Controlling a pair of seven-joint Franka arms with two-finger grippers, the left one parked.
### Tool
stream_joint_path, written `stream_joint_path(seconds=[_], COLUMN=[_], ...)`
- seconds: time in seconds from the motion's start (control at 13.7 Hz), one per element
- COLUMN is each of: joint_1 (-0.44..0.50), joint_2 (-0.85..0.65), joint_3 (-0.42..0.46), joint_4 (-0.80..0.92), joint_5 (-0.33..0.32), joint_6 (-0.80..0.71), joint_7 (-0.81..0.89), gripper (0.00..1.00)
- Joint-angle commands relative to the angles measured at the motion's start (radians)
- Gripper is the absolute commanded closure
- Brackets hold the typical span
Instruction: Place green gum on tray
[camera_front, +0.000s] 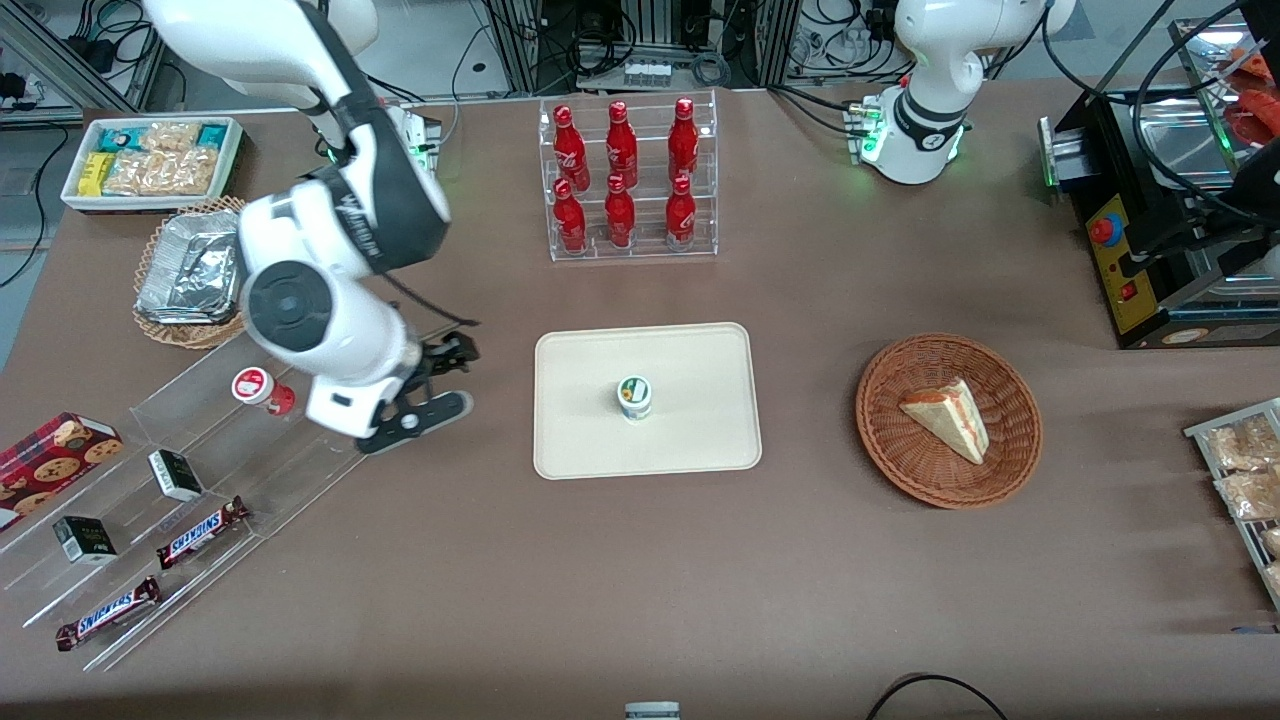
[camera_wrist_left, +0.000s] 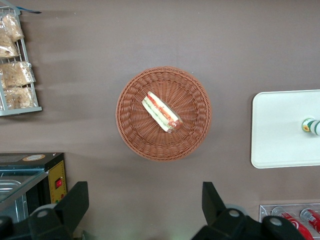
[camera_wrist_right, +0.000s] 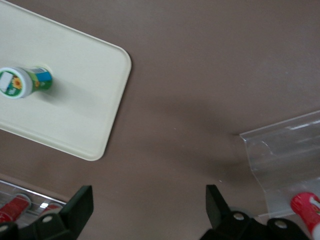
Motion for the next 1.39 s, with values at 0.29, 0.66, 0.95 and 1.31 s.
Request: stream_joint_path(seconds=[0.29, 0.66, 0.95, 1.31], joint_1=[-0.25, -0.421, -0.478, -0.519], joint_2=[-0.102, -0.219, -0.315, -0.372], joint_3=[0.023, 0.146, 0.151, 0.154], joint_4=[-0.049, -0.157, -0.228, -0.225], joint_5=[-0.012, -0.11, -0.113, -0.104], joint_6=[-0.028, -0.021, -0.05, -0.08], joint_7=[-0.035, -0.034, -0.037, -0.027], gripper=[0.0, 0.0, 0.0, 0.0])
